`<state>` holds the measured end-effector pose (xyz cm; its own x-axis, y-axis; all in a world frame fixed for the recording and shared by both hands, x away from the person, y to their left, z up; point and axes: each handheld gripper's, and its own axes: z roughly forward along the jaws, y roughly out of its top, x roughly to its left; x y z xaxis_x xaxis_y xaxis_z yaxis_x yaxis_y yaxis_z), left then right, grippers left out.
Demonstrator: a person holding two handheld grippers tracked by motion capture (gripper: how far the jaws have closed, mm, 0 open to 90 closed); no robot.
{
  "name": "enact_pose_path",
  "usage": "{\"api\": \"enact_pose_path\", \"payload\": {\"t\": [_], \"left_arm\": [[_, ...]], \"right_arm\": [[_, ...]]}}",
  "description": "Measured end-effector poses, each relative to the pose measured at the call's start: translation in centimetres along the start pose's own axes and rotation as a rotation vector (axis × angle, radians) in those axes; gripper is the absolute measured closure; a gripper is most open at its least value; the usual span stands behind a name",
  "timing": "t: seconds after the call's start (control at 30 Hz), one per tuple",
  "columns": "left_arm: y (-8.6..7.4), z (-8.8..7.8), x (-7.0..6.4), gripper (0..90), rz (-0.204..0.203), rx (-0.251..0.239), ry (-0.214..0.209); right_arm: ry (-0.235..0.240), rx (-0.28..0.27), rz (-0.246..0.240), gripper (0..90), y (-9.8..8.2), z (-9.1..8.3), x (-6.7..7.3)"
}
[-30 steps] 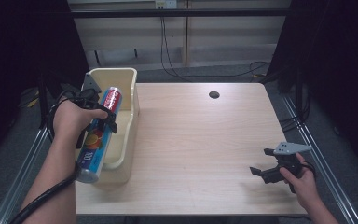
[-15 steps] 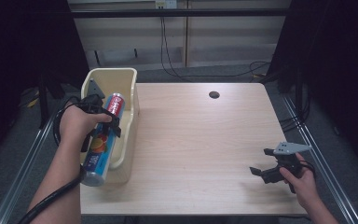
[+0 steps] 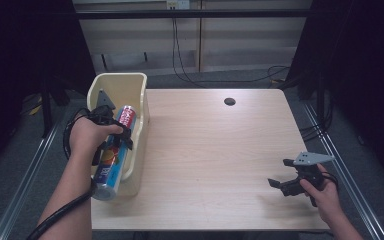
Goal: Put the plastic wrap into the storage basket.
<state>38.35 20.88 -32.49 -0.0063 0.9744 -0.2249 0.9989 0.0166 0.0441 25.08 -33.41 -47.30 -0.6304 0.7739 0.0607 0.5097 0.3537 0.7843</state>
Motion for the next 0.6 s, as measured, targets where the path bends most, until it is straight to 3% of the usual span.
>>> {"api": "enact_pose_path", "payload": {"t": [0.13, 0.23, 0.27, 0.3, 0.33, 0.4, 0.43, 0.47, 0.6], "left_arm": [[0.2, 0.5, 0.2, 32.1, 0.009, 0.006, 0.006], [0.2, 0.9, 0.3, 32.0, -0.017, 0.002, 0.0], [0.3, 0.9, 0.5, 32.0, -0.006, 0.019, -0.001], [0.3, 1.2, 0.4, 32.0, -0.024, 0.0, 0.003], [0.4, 1.2, 0.6, 32.0, -0.005, 0.021, 0.002], [0.4, 1.4, 0.5, 32.0, -0.02, 0.016, 0.003], [0.6, 1.4, 0.6, 32.0, -0.012, 0.039, 0.003], [0.6, 1.5, 0.5, 32.0, -0.015, 0.021, 0.017], [0.7, 1.5, 0.6, 31.9, -0.01, 0.035, 0.009]], "right_arm": [[0.002, 0.0, -0.002, 1.9, 0.0, 0.0, 0.0], [0.004, 0.0, 0.0, 1.9, 0.0, 0.1, 0.0], [0.007, 0.003, 0.001, 2.0, -0.1, 0.1, 0.0], [0.012, 0.004, -0.002, 1.9, -0.1, 0.1, -0.1], [0.005, 0.004, -0.004, 2.0, -0.1, 0.1, -0.1], [0.009, 0.004, -0.003, 2.0, -0.1, 0.1, -0.1], [0.008, 0.002, -0.002, 2.0, -0.1, 0.1, -0.2], [0.007, 0.004, -0.003, 2.0, -0.1, 0.2, -0.2], [0.01, 0.011, -0.009, 2.0, -0.2, 0.3, -0.1]]}}
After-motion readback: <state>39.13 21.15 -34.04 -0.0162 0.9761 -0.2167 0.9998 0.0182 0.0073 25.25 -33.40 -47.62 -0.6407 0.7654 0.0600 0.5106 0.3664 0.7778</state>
